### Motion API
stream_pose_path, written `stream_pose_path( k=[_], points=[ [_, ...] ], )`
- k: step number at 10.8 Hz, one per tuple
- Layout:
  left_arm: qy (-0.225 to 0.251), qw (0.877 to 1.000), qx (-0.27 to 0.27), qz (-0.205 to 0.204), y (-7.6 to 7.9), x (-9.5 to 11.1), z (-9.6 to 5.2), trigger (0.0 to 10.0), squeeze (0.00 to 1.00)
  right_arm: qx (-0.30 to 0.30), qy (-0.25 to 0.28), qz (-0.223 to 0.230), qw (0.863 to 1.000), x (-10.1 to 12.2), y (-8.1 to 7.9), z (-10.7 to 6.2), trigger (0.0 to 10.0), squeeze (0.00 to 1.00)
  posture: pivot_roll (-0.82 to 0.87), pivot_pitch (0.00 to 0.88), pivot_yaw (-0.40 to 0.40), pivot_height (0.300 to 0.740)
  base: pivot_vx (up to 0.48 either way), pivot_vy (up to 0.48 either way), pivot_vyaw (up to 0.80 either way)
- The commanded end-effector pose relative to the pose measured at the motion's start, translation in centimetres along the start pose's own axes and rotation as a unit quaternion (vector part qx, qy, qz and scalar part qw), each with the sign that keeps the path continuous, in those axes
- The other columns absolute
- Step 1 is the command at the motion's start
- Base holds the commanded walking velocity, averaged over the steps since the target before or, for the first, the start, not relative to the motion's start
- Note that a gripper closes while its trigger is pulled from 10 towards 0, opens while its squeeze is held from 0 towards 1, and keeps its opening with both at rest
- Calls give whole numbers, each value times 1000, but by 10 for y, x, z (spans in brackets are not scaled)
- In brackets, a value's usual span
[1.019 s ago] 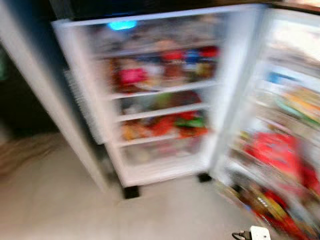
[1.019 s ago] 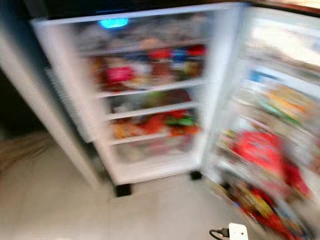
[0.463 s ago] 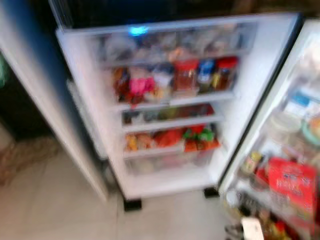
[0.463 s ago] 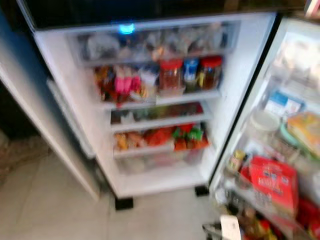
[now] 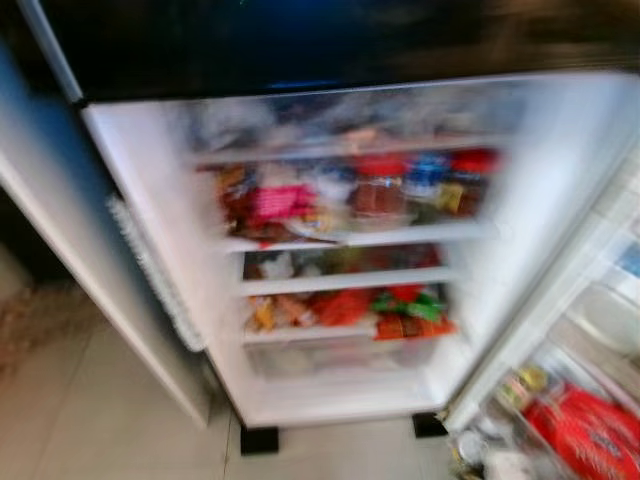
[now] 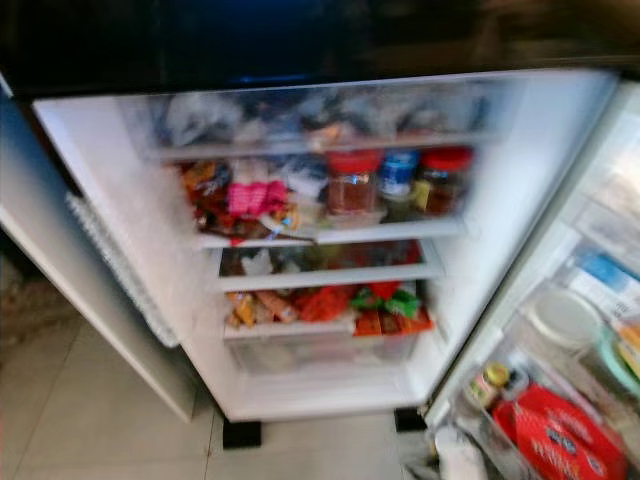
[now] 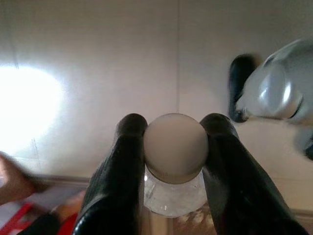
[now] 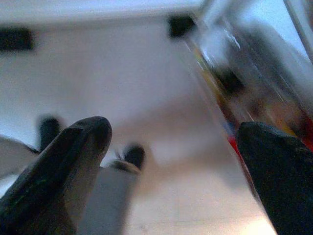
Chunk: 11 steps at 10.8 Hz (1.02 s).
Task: Restocking fridge
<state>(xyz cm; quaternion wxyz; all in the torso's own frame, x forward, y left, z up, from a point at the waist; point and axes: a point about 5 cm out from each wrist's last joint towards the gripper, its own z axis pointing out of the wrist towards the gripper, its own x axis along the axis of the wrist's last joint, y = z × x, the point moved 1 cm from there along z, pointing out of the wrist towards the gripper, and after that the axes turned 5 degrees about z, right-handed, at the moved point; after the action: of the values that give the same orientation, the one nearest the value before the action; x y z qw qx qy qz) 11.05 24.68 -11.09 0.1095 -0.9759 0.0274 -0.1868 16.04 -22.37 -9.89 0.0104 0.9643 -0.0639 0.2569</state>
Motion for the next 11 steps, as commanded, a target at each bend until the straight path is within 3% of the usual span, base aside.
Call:
stream_pose_path(
  k=[1,3,7,11],
  points=[
    [19,1000,-4,1,3,13,1,10000,0,-19,-17,1,1000,-12,14,-4,10000,0,27,3,28,740,345,0,0],
    [20,1000,-6,1,3,13,1,10000,0,-19,-19,-6,1000,-12,14,-4,10000,0,26,3,30,740,334,0,0],
    [28,999,-39,-2,6,15,1,10000,0,-19,-20,-14,1000,-12,13,-4,10000,0,29,11,38,740,0,0,0],
    [106,993,-53,5,8,31,-1,10000,0,-18,-23,-25,999,-12,14,-4,10000,0,52,24,23,740,0,0,0]
  ],
)
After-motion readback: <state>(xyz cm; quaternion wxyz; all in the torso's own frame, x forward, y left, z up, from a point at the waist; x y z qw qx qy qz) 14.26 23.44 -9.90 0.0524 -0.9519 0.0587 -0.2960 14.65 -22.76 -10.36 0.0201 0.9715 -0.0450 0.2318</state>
